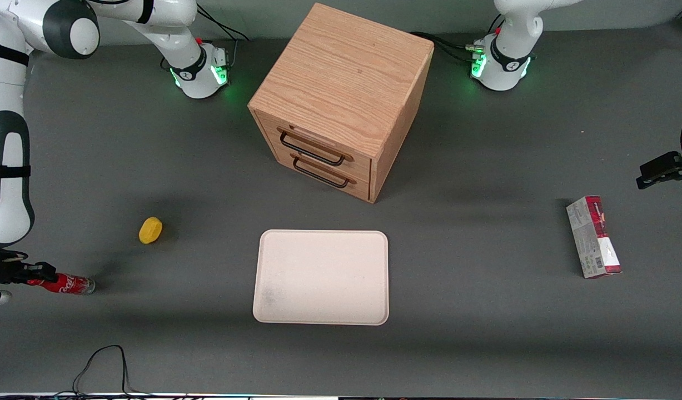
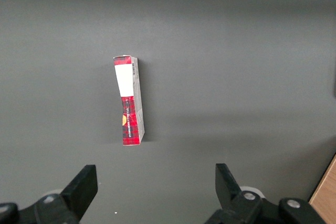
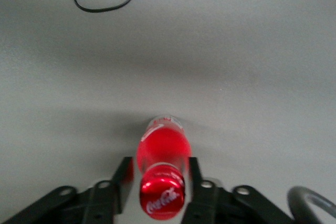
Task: Place coke bottle on tray
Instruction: 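Lift the bottle and carry it over the cream tray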
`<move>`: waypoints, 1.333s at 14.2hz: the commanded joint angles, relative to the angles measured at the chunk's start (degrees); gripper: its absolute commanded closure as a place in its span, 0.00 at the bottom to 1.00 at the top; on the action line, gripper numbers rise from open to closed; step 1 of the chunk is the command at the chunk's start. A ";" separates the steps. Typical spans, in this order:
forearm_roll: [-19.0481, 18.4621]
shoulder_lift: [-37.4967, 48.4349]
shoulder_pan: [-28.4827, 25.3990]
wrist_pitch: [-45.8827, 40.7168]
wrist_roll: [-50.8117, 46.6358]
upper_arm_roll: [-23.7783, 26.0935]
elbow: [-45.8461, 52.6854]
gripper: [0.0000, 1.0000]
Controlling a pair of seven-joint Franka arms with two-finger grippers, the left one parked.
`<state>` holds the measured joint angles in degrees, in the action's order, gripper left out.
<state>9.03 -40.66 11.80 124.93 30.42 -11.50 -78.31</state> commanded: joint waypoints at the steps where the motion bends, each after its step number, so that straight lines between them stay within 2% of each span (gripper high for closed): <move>1: 1.16 -0.30 0.68 -0.04 1.31 0.96 1.14 0.87; 2: 1.16 -0.21 0.68 -0.04 1.40 0.96 1.14 0.96; 3: 1.16 -0.21 0.68 -0.04 1.31 0.96 1.14 1.00; 5: 1.25 0.49 0.68 -0.65 1.05 0.96 1.23 1.00; 7: 1.08 2.94 -0.29 -3.09 -3.14 0.96 1.23 1.00; 12: 0.46 13.31 -7.39 -18.81 -19.57 1.04 2.01 1.00; 14: 0.29 17.79 -10.73 -22.52 -24.94 1.04 2.28 1.00; 16: -3.29 21.40 -13.46 -24.29 -29.77 3.57 2.37 1.00; 19: -13.22 22.64 -14.09 -26.49 -47.41 15.42 3.51 1.00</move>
<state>1.33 -18.75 -1.66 98.87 -6.84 -2.22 -74.83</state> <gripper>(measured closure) 0.670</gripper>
